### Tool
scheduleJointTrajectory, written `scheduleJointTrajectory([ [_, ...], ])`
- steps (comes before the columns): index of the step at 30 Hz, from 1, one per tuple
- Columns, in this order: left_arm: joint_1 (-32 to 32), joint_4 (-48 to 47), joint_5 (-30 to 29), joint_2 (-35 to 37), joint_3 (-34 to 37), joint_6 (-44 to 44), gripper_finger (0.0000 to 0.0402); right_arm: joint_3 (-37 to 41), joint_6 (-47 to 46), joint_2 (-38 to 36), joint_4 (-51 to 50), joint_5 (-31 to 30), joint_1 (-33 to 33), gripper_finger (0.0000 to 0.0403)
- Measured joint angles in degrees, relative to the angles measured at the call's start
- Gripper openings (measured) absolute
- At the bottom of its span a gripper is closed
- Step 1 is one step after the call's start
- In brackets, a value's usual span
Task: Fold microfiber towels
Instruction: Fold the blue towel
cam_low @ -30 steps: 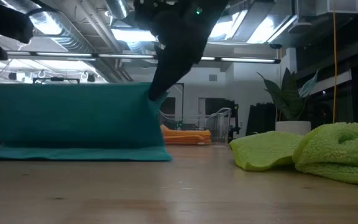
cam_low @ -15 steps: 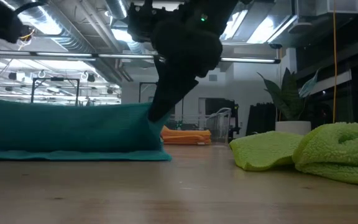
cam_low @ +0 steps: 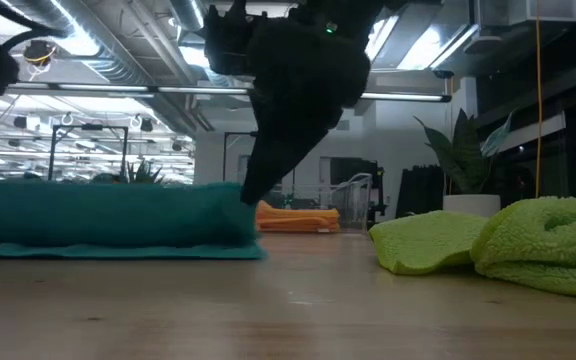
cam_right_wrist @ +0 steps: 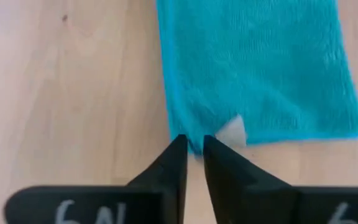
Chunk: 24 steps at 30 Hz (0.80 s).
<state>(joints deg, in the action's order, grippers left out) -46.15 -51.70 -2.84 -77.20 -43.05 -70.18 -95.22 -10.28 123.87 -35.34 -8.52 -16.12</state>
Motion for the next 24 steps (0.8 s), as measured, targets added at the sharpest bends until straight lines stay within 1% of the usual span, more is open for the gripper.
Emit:
scheduleJointTrajectory([
  [3,0.0,0.1,2.4,0.0,0.0,-0.6,0.0039,0.0,0.0,0.0,0.1,2.3,0.0,0.0074],
  [8,0.0,1.2,2.7,0.1,0.0,-3.8,0.0095,0.0,-1.7,0.0,0.0,7.1,0.1,0.0108],
  [11,0.0,2.0,4.4,0.1,-0.3,-4.5,0.0125,-0.1,-2.6,-0.1,-0.9,8.2,0.2,0.0130],
  [14,0.0,1.7,6.4,0.1,-1.9,-4.5,0.0147,-1.8,-2.9,-0.1,-3.1,8.3,0.2,0.0150],
  [19,0.1,1.0,7.5,0.9,-6.7,-4.5,0.0158,-6.8,-1.3,-0.3,-6.3,8.2,0.7,0.0168],
  [22,0.6,0.7,7.7,2.3,-9.8,-5.2,0.0156,-10.6,-1.6,-0.3,-8.7,8.2,1.2,0.0170],
  [24,0.9,0.7,8.0,3.1,-12.0,-7.2,0.0155,-13.9,-3.0,-0.3,-9.7,8.2,1.6,0.0167],
])
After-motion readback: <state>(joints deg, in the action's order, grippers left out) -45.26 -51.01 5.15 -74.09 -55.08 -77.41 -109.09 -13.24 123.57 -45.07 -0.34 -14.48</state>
